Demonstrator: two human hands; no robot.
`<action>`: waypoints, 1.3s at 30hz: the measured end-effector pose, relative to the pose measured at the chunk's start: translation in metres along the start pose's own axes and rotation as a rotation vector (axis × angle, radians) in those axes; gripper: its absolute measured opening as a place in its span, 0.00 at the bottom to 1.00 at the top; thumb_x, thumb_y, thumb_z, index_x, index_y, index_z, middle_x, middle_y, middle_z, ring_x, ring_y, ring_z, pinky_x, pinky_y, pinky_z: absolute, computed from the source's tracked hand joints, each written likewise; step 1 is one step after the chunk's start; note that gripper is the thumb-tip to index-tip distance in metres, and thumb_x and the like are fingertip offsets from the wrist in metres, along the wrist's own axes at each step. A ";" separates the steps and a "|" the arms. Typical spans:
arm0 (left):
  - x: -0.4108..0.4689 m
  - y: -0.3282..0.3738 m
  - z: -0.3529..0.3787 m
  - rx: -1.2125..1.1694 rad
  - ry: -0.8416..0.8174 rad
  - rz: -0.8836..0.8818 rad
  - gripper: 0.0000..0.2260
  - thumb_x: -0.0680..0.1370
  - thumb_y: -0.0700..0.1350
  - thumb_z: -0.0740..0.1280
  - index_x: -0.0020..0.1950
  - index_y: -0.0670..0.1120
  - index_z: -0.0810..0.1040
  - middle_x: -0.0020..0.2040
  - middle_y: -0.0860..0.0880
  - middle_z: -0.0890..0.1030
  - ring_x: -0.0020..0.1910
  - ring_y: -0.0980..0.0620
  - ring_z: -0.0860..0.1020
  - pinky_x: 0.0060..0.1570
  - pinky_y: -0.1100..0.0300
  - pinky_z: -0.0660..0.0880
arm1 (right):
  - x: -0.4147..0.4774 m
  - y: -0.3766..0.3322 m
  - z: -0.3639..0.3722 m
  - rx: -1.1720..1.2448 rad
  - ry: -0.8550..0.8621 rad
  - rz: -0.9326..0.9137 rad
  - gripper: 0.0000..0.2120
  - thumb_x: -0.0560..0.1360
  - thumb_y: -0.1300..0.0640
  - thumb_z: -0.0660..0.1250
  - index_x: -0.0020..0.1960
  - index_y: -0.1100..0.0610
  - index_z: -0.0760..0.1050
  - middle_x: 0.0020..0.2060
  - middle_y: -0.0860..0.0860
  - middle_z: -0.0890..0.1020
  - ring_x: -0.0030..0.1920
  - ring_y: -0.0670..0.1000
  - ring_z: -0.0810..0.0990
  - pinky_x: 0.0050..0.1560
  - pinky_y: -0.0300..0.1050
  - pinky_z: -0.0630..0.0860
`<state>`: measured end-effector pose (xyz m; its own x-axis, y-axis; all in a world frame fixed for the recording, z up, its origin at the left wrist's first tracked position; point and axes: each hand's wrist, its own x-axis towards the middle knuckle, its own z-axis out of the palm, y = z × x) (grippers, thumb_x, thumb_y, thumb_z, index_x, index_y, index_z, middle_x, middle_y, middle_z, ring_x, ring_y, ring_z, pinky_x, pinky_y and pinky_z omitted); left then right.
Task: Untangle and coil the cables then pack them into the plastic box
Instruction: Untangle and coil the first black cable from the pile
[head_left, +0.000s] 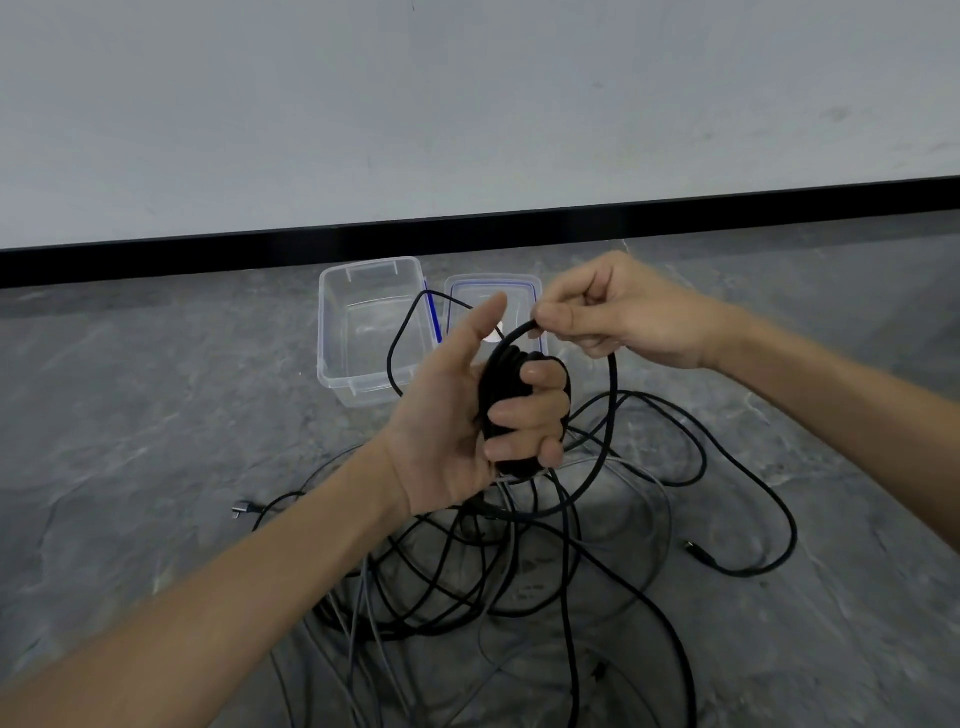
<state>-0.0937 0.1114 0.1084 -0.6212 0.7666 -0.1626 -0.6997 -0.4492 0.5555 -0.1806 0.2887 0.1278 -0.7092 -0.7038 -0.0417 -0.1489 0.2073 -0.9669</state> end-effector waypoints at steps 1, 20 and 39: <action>0.000 0.000 -0.001 -0.066 -0.017 0.005 0.25 0.76 0.65 0.56 0.37 0.45 0.72 0.26 0.51 0.69 0.21 0.54 0.63 0.40 0.59 0.76 | -0.001 0.003 0.000 0.033 0.010 0.011 0.09 0.73 0.54 0.66 0.44 0.59 0.81 0.24 0.47 0.64 0.26 0.46 0.57 0.27 0.39 0.55; 0.013 0.022 0.011 -0.018 0.283 0.387 0.19 0.79 0.56 0.57 0.31 0.49 0.68 0.22 0.55 0.62 0.17 0.58 0.61 0.30 0.66 0.75 | -0.007 0.046 0.082 0.497 0.084 0.223 0.14 0.78 0.45 0.62 0.37 0.51 0.75 0.26 0.50 0.61 0.25 0.46 0.57 0.27 0.39 0.56; 0.011 0.044 -0.021 0.448 0.732 0.680 0.19 0.84 0.54 0.51 0.37 0.46 0.66 0.25 0.53 0.65 0.23 0.53 0.62 0.38 0.61 0.74 | -0.029 0.040 0.116 -0.038 0.024 0.253 0.15 0.83 0.56 0.57 0.41 0.61 0.73 0.23 0.49 0.73 0.26 0.48 0.73 0.36 0.38 0.72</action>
<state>-0.1387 0.0904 0.1142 -0.9920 -0.1034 -0.0727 -0.0316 -0.3538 0.9348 -0.0861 0.2390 0.0611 -0.7435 -0.6096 -0.2749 0.0104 0.4004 -0.9163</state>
